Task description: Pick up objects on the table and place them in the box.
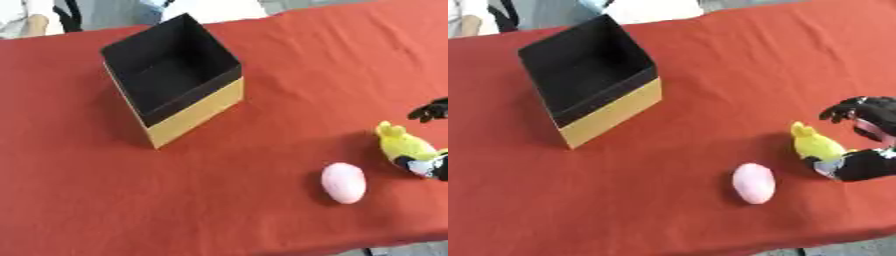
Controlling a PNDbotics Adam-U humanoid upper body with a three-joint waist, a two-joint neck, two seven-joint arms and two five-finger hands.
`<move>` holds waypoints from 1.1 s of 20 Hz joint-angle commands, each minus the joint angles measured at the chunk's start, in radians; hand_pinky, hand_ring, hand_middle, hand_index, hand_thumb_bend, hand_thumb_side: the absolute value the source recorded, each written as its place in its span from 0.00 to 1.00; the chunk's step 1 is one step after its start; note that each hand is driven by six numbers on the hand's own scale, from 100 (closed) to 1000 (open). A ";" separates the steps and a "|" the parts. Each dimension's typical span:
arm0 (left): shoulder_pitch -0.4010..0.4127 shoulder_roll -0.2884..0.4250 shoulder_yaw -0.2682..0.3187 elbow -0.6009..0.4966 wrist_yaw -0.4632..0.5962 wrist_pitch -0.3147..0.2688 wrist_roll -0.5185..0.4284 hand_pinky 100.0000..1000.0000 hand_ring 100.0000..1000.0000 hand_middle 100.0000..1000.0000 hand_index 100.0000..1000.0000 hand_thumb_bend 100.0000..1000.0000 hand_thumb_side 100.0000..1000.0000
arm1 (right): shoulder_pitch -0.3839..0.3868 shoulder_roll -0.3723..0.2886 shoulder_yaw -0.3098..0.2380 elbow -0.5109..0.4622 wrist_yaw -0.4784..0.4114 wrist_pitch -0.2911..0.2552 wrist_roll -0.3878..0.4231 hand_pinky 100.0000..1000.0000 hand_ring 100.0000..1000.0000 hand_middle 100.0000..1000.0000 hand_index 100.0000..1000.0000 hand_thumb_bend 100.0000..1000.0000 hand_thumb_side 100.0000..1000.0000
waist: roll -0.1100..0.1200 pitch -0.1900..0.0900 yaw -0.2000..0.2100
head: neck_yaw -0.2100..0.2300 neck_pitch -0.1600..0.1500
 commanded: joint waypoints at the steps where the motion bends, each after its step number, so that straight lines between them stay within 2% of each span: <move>1: -0.013 0.027 0.007 -0.015 -0.005 -0.001 -0.002 0.48 0.80 0.64 0.79 0.00 0.32 | -0.010 -0.015 -0.005 -0.016 0.017 0.012 0.005 0.81 0.80 0.72 0.87 0.37 0.59 | -0.003 -0.010 0.002 | -0.004 0.005; 12: -0.013 0.025 0.007 -0.015 -0.004 0.000 -0.003 0.48 0.80 0.64 0.79 0.00 0.32 | -0.005 0.009 -0.004 -0.016 0.107 0.087 0.050 0.81 0.81 0.73 0.87 0.40 0.58 | -0.001 -0.007 0.006 | -0.008 0.005; 22: -0.013 0.024 0.007 -0.015 -0.003 0.000 -0.004 0.48 0.80 0.64 0.79 0.00 0.33 | -0.004 0.031 0.003 -0.016 0.110 0.123 0.063 0.81 0.80 0.71 0.86 0.37 0.59 | 0.001 -0.005 0.009 | -0.009 0.005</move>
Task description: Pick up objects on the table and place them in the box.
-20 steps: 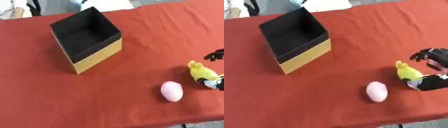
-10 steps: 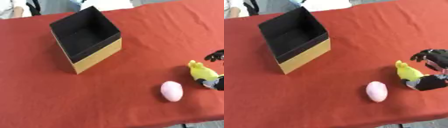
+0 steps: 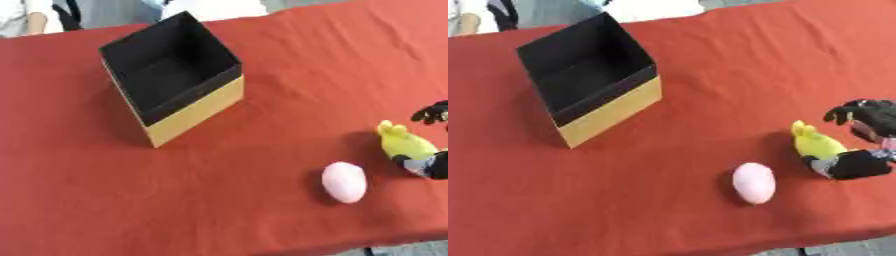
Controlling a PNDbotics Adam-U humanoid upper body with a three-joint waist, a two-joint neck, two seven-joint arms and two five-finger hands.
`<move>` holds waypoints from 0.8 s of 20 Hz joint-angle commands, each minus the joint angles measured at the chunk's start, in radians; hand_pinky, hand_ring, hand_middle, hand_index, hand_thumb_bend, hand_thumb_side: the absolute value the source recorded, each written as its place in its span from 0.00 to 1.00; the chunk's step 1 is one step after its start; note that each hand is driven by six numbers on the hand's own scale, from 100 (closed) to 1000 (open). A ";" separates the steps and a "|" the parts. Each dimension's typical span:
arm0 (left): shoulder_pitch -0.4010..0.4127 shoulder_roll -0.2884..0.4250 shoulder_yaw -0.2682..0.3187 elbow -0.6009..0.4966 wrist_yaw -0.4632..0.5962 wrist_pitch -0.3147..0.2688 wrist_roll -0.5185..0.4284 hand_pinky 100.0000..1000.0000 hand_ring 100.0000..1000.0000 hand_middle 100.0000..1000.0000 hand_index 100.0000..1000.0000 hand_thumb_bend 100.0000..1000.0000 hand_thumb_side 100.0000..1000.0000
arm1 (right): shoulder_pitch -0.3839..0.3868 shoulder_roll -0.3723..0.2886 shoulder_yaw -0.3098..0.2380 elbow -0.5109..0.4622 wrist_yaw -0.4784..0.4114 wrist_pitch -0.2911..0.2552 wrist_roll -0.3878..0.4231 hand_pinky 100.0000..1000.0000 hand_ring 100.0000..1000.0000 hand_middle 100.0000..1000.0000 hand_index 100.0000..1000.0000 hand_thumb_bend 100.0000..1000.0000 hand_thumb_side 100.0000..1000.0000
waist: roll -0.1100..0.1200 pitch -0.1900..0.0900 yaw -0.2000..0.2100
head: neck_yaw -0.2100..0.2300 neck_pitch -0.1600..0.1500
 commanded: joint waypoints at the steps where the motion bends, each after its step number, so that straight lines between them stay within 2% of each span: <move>1: -0.013 0.024 0.007 -0.015 -0.003 -0.001 -0.002 0.48 0.80 0.64 0.79 0.00 0.33 | -0.004 -0.012 -0.008 -0.016 0.005 0.016 0.001 0.80 0.80 0.71 0.86 0.36 0.59 | -0.002 -0.010 0.001 | -0.002 0.005; 4: -0.013 0.024 0.007 -0.015 -0.004 -0.001 -0.002 0.48 0.80 0.64 0.79 0.00 0.33 | -0.001 -0.005 -0.008 -0.016 0.003 0.032 0.002 0.80 0.80 0.71 0.85 0.36 0.58 | -0.001 -0.009 0.003 | -0.002 0.005; 8: -0.013 0.023 0.007 -0.015 -0.004 -0.001 -0.003 0.48 0.80 0.64 0.79 0.00 0.33 | 0.002 0.004 -0.010 -0.016 0.008 0.054 0.001 0.79 0.78 0.67 0.84 0.35 0.52 | -0.001 -0.008 0.003 | -0.003 0.005; 9: -0.013 0.023 0.007 -0.015 -0.004 -0.001 -0.003 0.48 0.80 0.64 0.79 0.00 0.33 | 0.002 0.007 -0.010 -0.016 0.007 0.058 -0.001 0.77 0.76 0.64 0.82 0.35 0.46 | 0.000 -0.008 0.003 | -0.003 0.005; 11: -0.012 0.023 0.007 -0.015 -0.004 -0.001 -0.003 0.48 0.80 0.64 0.79 0.00 0.32 | -0.001 0.010 -0.010 -0.016 0.008 0.063 -0.016 0.74 0.73 0.59 0.78 0.43 0.27 | 0.000 -0.008 0.004 | -0.003 0.005; 13: -0.012 0.023 0.008 -0.015 -0.005 -0.001 -0.003 0.48 0.80 0.64 0.79 0.00 0.32 | -0.006 0.014 -0.011 -0.016 0.004 0.068 -0.050 0.69 0.67 0.52 0.72 0.36 0.17 | 0.001 -0.008 0.004 | -0.004 0.005; 15: -0.012 0.023 0.008 -0.015 -0.006 -0.001 -0.004 0.48 0.80 0.64 0.79 0.00 0.31 | -0.008 0.016 -0.011 -0.016 -0.010 0.078 -0.088 0.65 0.61 0.49 0.69 0.30 0.01 | 0.001 -0.008 0.004 | -0.005 0.005; 16: -0.012 0.022 0.008 -0.015 -0.006 -0.001 -0.005 0.48 0.80 0.64 0.79 0.00 0.31 | -0.009 0.017 -0.010 -0.016 -0.018 0.084 -0.105 0.64 0.59 0.48 0.68 0.27 0.00 | 0.001 -0.008 0.003 | -0.005 0.005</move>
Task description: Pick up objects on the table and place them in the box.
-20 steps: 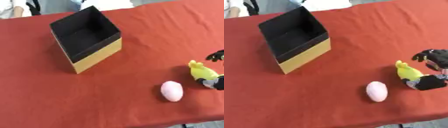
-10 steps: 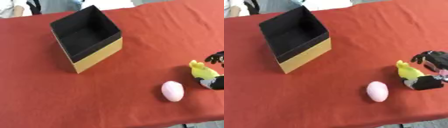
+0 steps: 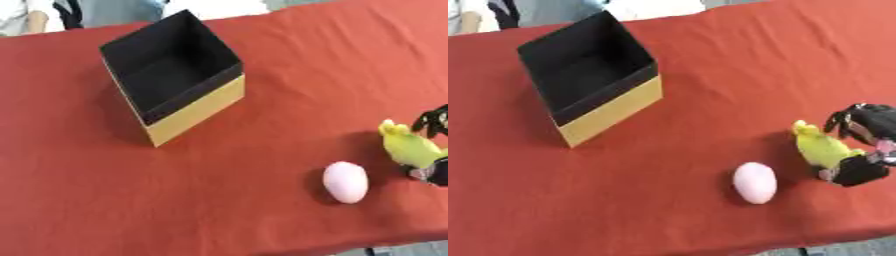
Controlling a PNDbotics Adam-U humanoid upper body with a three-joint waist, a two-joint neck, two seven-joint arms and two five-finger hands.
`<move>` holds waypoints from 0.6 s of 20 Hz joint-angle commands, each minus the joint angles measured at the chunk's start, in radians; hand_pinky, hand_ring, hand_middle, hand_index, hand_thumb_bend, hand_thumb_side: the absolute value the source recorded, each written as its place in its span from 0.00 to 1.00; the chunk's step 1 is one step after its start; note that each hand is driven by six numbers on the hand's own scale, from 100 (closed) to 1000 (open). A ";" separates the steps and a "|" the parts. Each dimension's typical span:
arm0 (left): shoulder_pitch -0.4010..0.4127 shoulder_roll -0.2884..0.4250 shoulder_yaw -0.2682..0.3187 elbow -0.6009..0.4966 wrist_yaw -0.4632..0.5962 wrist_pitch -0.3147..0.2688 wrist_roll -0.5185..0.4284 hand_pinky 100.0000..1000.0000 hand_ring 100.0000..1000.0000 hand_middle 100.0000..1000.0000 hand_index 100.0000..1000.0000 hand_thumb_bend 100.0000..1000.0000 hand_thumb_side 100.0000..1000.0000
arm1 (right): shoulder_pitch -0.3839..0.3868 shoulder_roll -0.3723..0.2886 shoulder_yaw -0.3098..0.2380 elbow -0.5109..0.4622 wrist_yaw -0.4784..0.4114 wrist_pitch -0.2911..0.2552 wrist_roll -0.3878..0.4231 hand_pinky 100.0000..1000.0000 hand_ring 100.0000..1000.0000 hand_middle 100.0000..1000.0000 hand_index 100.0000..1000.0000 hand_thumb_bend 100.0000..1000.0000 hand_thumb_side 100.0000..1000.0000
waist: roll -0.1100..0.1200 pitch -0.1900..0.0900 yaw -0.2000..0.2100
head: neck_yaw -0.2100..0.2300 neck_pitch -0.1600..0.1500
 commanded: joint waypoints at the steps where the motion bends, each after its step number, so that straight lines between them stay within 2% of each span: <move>1: -0.012 0.022 0.008 -0.015 -0.006 -0.001 -0.006 0.48 0.80 0.64 0.79 0.00 0.31 | -0.012 -0.016 -0.010 -0.016 -0.022 0.019 -0.055 0.58 0.54 0.45 0.65 0.22 0.00 | -0.004 -0.012 0.000 | -0.004 0.005; 3: -0.011 0.022 0.008 -0.015 -0.006 0.000 -0.008 0.48 0.80 0.64 0.79 0.00 0.31 | -0.015 -0.014 -0.009 -0.016 -0.042 0.033 -0.092 0.49 0.48 0.40 0.60 0.14 0.00 | -0.004 -0.012 0.001 | -0.004 0.005; 5: -0.011 0.022 0.008 -0.015 -0.006 0.000 -0.008 0.48 0.80 0.64 0.79 0.00 0.31 | -0.019 -0.013 -0.007 -0.016 -0.061 0.045 -0.133 0.43 0.43 0.35 0.54 0.13 0.00 | -0.005 -0.013 0.001 | -0.004 0.005; 9: -0.012 0.021 0.008 -0.015 -0.006 0.000 -0.010 0.48 0.80 0.64 0.79 0.00 0.30 | -0.020 -0.012 -0.001 -0.016 -0.074 0.067 -0.174 0.36 0.38 0.30 0.49 0.11 0.00 | -0.005 -0.013 0.003 | -0.005 0.005; 12: -0.013 0.021 0.008 -0.015 -0.006 -0.001 -0.011 0.48 0.80 0.64 0.79 0.00 0.30 | -0.028 -0.011 0.000 -0.016 -0.092 0.065 -0.196 0.35 0.37 0.29 0.48 0.09 0.00 | -0.006 -0.014 0.004 | -0.005 0.005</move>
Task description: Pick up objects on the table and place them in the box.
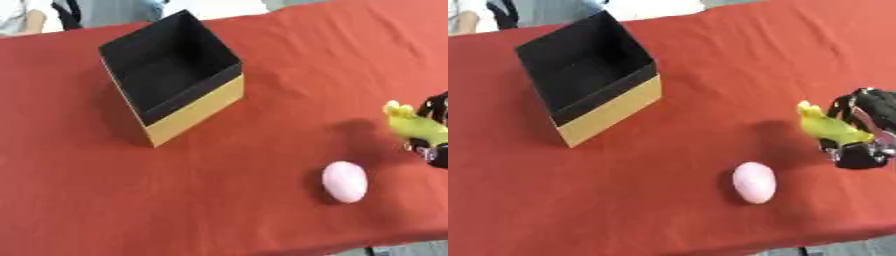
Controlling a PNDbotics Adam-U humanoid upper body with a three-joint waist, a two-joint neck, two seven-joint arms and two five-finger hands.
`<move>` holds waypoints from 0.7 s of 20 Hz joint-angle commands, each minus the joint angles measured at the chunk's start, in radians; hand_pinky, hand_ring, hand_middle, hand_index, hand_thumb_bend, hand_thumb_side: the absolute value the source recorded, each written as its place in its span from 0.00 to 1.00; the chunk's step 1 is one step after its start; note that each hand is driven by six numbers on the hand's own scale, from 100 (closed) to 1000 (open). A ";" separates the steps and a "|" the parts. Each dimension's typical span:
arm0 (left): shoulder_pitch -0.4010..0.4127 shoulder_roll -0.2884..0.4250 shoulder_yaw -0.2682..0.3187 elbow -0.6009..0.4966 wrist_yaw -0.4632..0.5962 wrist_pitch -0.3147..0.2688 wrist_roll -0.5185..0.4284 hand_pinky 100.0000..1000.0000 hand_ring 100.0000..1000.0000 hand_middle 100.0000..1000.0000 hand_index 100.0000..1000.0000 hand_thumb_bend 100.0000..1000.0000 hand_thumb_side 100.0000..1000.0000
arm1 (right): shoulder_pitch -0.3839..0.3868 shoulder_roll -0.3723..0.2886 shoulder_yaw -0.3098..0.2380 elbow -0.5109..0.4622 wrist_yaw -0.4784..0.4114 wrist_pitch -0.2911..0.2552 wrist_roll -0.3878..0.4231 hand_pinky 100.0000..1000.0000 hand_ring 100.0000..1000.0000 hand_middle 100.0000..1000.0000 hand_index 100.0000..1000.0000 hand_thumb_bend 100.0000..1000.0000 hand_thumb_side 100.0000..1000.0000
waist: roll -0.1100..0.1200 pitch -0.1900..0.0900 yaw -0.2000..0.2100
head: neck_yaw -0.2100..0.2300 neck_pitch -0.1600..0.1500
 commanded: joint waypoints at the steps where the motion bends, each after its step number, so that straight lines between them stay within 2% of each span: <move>1: -0.013 0.022 0.008 -0.015 -0.006 -0.001 -0.003 0.48 0.80 0.64 0.79 0.00 0.30 | -0.020 -0.021 -0.008 -0.016 -0.019 -0.003 -0.028 0.35 0.37 0.29 0.48 0.10 0.00 | -0.006 -0.015 0.002 | -0.002 0.005; 7: -0.014 0.023 0.008 -0.015 -0.008 -0.003 -0.002 0.48 0.80 0.64 0.79 0.00 0.30 | -0.078 -0.051 -0.027 -0.016 -0.006 -0.048 -0.045 0.34 0.37 0.28 0.47 0.12 0.00 | -0.009 -0.018 0.005 | -0.001 0.005; 13: -0.013 0.023 0.008 -0.015 -0.008 -0.004 0.000 0.48 0.80 0.64 0.79 0.00 0.30 | -0.188 -0.078 -0.044 -0.016 0.019 -0.108 -0.025 0.34 0.36 0.27 0.47 0.13 0.00 | -0.014 -0.019 0.016 | 0.004 0.005; 14: -0.013 0.022 0.008 -0.015 -0.008 -0.004 0.000 0.48 0.80 0.64 0.79 0.00 0.30 | -0.215 -0.078 -0.045 -0.016 0.022 -0.121 -0.020 0.34 0.36 0.27 0.47 0.01 0.00 | -0.014 -0.020 0.019 | 0.010 0.005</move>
